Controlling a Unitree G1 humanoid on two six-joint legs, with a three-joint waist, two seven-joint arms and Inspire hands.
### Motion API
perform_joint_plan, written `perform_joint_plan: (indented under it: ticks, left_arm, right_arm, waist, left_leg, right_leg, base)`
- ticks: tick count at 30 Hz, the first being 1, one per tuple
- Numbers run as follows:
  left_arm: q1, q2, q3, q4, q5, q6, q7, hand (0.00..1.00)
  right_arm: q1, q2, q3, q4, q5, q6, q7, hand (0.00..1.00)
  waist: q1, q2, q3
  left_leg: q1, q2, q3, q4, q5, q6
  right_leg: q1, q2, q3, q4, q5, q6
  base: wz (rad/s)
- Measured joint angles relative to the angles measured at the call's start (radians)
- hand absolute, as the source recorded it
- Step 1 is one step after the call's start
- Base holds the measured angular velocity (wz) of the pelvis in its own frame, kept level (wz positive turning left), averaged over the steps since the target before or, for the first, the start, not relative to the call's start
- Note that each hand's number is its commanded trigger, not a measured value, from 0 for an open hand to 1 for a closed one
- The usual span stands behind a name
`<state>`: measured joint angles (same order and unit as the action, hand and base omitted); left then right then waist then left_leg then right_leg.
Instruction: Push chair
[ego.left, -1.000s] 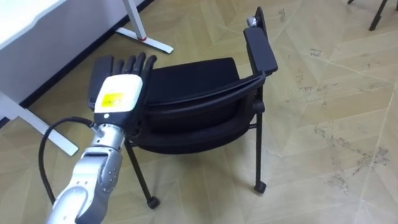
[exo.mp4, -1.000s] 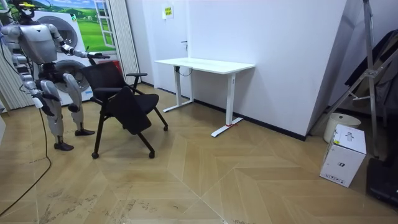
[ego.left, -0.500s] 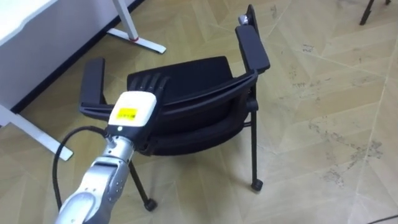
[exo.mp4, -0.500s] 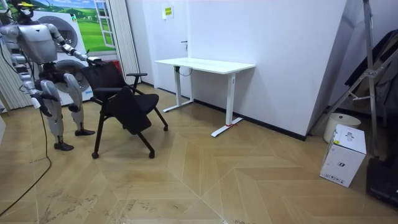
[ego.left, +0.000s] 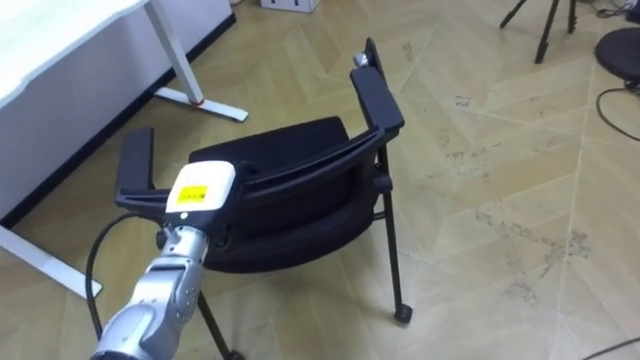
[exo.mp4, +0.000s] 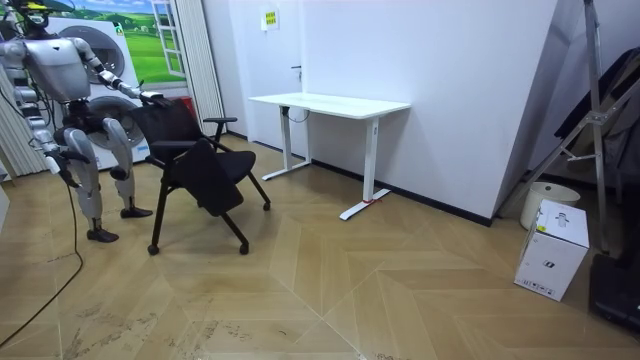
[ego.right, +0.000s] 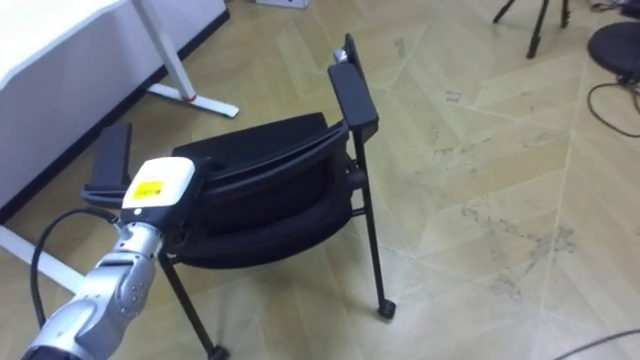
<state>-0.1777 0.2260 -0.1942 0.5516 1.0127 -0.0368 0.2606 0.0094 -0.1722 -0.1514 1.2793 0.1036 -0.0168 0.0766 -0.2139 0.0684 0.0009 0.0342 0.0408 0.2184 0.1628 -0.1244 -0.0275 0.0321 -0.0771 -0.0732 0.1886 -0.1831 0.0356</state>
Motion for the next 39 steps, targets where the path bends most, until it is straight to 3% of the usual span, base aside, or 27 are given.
perform_joint_plan:
  ticks: [5,6,17,23,28,31,34,37,39]
  left_arm:
    - [-0.018,-0.008,0.019,-0.012,-0.021,0.03,-0.019,1.0]
    - [0.004,-0.004,0.019,-0.032,-0.021,0.025,-0.016,1.0]
    - [0.007,0.006,0.019,-0.056,-0.017,0.024,-0.015,1.0]
    - [0.002,0.009,0.019,-0.054,-0.017,0.012,-0.014,1.0]
    - [0.006,0.012,0.018,-0.063,-0.017,0.009,-0.013,1.0]
    - [0.012,0.023,0.018,-0.094,-0.017,0.01,-0.013,1.0]
    - [0.012,0.034,0.003,-0.112,-0.016,0.012,-0.015,1.0]
    - [0.012,0.057,-0.015,-0.152,-0.016,0.023,-0.023,1.0]
    - [0.01,0.065,-0.021,-0.163,-0.014,0.032,-0.035,1.0]
  right_arm:
    - [-0.004,0.001,-0.002,0.0,0.001,0.01,-0.001,0.0]
    - [-0.002,0.0,-0.002,0.001,0.001,0.012,-0.004,0.0]
    - [-0.011,0.002,-0.002,-0.005,-0.026,0.014,-0.015,0.0]
    - [-0.023,-0.003,-0.015,-0.03,-0.133,0.009,-0.095,0.0]
    - [-0.057,-0.028,-0.032,-0.137,-0.307,-0.004,-0.188,0.0]
    - [-0.075,-0.049,-0.029,-0.293,-0.455,-0.015,-0.258,0.0]
    - [-0.079,-0.071,-0.018,-0.436,-0.556,-0.023,-0.295,0.0]
    - [-0.09,-0.089,-0.002,-0.566,-0.629,-0.025,-0.327,0.0]
    - [-0.097,-0.094,0.024,-0.652,-0.697,-0.021,-0.34,0.0]
  waist:
    - [-0.011,-0.003,-0.0067]
    - [-0.009,-0.003,-0.0084]
    - [-0.006,-0.02,0.0007]
    - [0.001,-0.017,-0.0014]
    - [0.003,-0.021,0.0016]
    - [0.009,-0.025,0.0038]
    - [0.023,-0.041,0.0036]
    - [0.031,-0.056,0.0114]
    - [0.043,-0.071,0.0073]
  left_leg:
    - [-0.01,0.001,0.0,0.0,0.0,0.0]
    - [-0.008,0.001,0.0,0.0,0.0,0.0]
    - [-0.008,0.001,-0.004,0.0,0.0,0.0]
    - [-0.01,0.001,-0.006,0.0,-0.002,0.002]
    - [-0.009,0.001,-0.006,-0.001,-0.002,0.002]
    - [-0.029,0.002,-0.001,0.0,-0.001,0.002]
    - [-0.024,0.002,-0.001,0.0,-0.001,0.002]
    - [-0.027,0.002,-0.001,-0.001,-0.001,0.002]
    - [-0.028,0.002,-0.001,-0.001,-0.001,0.002]
  right_leg:
    - [-0.011,0.0,0.003,0.0,0.001,-0.001]
    - [-0.007,0.0,0.006,0.001,0.004,-0.002]
    - [0.002,0.002,0.007,-0.002,0.004,-0.003]
    - [-0.001,0.003,0.016,-0.003,0.004,-0.003]
    - [-0.003,0.003,0.015,0.003,0.004,-0.003]
    - [-0.033,0.003,0.019,0.018,0.004,-0.003]
    - [-0.029,0.003,0.019,0.02,0.004,-0.003]
    - [-0.035,0.003,0.019,0.023,0.004,-0.003]
    - [-0.04,0.002,0.02,0.031,0.004,-0.003]
  base:
    - [-0.02]
    - [-0.06]
    - [0.0]
    - [-0.01]
    - [0.0]
    - [-0.03]
    - [0.0]
    - [0.0]
    - [-0.05]
